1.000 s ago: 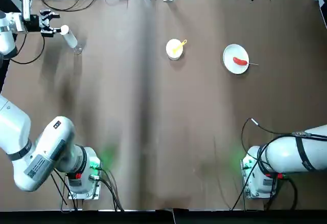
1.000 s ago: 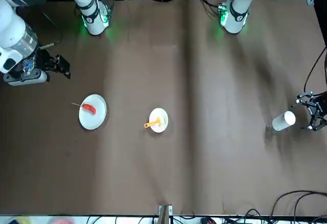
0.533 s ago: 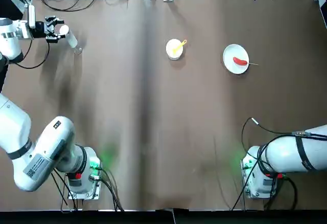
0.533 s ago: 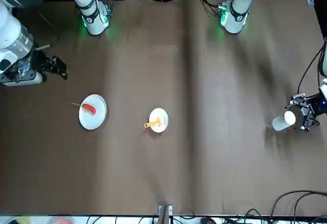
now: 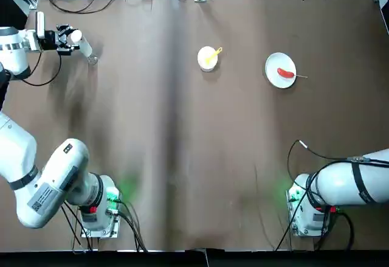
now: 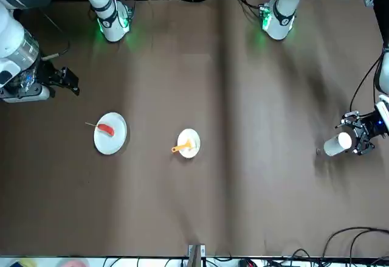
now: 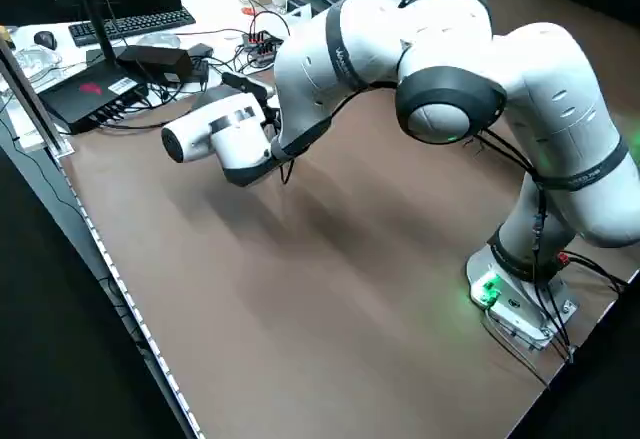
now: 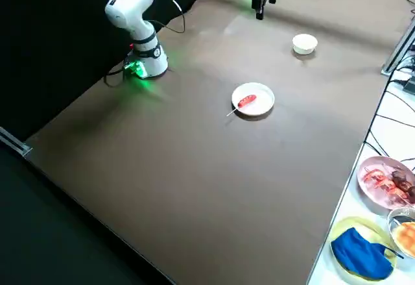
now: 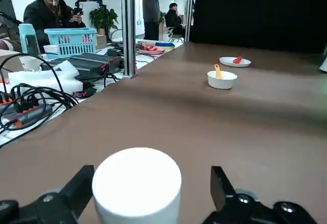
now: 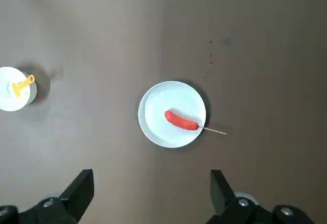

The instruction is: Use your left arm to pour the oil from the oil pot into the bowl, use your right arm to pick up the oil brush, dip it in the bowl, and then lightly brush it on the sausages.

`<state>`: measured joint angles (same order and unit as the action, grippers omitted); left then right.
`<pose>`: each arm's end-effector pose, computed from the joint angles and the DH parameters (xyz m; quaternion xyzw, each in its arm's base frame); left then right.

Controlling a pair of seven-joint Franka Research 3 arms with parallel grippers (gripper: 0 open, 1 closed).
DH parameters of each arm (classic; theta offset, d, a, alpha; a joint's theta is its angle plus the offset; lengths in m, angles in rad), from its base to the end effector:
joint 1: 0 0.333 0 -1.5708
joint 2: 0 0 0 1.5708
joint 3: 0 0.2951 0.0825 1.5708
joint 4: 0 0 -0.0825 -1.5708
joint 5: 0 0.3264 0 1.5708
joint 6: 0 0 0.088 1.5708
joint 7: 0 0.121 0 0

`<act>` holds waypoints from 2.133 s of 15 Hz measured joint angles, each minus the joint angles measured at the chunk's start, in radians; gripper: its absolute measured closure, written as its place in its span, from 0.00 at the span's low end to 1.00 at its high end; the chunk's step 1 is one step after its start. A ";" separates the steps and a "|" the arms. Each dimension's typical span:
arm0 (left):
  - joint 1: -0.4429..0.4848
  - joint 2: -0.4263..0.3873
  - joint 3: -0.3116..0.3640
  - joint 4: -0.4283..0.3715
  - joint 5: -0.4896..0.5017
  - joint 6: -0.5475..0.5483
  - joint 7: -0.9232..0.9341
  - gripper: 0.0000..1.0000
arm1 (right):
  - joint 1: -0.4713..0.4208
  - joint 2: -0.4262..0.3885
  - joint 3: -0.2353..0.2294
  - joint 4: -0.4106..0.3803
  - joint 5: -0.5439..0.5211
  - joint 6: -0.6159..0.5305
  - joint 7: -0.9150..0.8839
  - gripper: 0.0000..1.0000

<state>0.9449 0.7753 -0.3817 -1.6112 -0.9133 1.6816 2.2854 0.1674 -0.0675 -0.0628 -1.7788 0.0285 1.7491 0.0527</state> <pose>0.5242 0.2623 0.2336 0.6518 -0.4679 0.4737 0.3632 0.4868 0.0532 0.5514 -0.9994 -0.0237 -0.0175 0.0176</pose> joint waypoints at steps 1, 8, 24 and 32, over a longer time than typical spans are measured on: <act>0.004 0.004 0.000 -0.003 0.000 0.000 0.000 0.00 | 0.001 0.000 0.001 0.000 0.000 0.000 0.000 0.00; 0.010 0.035 0.001 -0.007 0.000 0.000 0.000 0.00 | 0.005 0.000 0.005 0.000 0.000 -0.001 0.000 0.00; 0.020 0.103 0.031 -0.008 0.000 0.043 0.053 0.00 | 0.053 0.000 0.011 0.000 0.001 -0.004 0.000 0.00; 0.019 0.103 0.029 -0.004 -0.008 0.063 0.094 0.00 | 0.064 0.000 0.011 0.000 0.001 -0.016 0.000 0.00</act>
<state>0.9636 0.8788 -0.3529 -1.6152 -0.9212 1.7444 2.3793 0.2314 -0.0675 -0.0516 -1.7789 0.0290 1.7333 0.0527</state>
